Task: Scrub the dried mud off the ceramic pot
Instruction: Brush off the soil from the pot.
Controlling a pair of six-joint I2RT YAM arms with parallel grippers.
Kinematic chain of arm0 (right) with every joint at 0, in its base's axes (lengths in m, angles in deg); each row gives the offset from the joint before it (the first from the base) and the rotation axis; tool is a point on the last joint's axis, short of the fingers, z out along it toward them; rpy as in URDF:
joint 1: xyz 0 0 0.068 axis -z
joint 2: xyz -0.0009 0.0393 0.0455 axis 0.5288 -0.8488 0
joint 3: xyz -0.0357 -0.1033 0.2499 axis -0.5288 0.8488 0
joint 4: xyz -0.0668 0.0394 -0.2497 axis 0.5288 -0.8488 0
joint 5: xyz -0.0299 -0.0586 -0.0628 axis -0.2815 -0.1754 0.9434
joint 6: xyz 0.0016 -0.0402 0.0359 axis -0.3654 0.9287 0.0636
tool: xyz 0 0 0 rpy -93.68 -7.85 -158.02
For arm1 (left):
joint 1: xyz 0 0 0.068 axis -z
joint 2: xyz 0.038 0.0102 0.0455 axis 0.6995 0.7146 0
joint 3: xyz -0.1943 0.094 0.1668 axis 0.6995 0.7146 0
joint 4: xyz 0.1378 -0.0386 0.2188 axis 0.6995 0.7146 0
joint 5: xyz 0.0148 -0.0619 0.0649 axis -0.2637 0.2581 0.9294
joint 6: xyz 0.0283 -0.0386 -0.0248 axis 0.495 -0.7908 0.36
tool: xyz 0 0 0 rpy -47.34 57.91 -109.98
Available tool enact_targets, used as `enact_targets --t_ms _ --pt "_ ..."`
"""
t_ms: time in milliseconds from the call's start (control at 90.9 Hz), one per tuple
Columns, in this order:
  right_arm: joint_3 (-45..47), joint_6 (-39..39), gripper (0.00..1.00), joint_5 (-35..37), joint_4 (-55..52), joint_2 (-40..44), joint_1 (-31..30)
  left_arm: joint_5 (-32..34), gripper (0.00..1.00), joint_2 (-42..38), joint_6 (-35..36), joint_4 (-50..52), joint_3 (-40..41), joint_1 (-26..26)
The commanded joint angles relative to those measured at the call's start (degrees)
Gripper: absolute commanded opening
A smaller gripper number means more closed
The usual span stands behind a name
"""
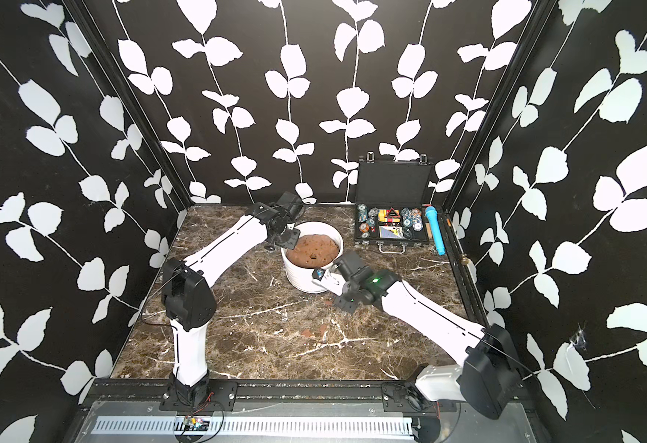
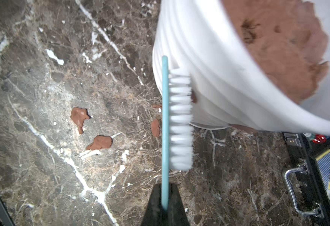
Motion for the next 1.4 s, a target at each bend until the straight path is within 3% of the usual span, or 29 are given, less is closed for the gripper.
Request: enact_targets --t_ms 0,187,396,616,990,1232,1386 --pt "-1.62 3.53 0.0 -6.85 0.17 0.11 1.64 3.08 0.0 0.95 12.8 0.65 1.49 -0.74" --pt "-4.93 7.32 0.0 -10.21 0.15 -4.81 3.68 -0.15 0.0 1.77 17.44 -0.02 0.06 -1.45" --pt "-7.84 9.08 0.0 -6.46 1.32 -10.87 5.17 -4.4 0.0 2.27 20.09 0.47 0.12 -1.63" --pt "-6.5 10.09 0.0 -4.76 0.73 -15.42 4.85 -4.68 0.0 2.4 21.6 0.59 -0.86 -1.69" --pt "-0.49 9.45 0.0 -5.52 -0.43 -4.41 2.28 -6.39 0.0 3.92 27.45 2.48 -3.74 -2.6" --pt "-4.65 10.86 0.0 -10.84 -3.01 -2.92 2.89 -6.37 0.0 3.42 29.36 2.05 -4.05 -3.13" --pt "-3.25 10.59 0.0 -9.88 -1.86 -0.66 4.2 -7.76 0.02 3.24 30.39 1.31 -4.67 -3.52"
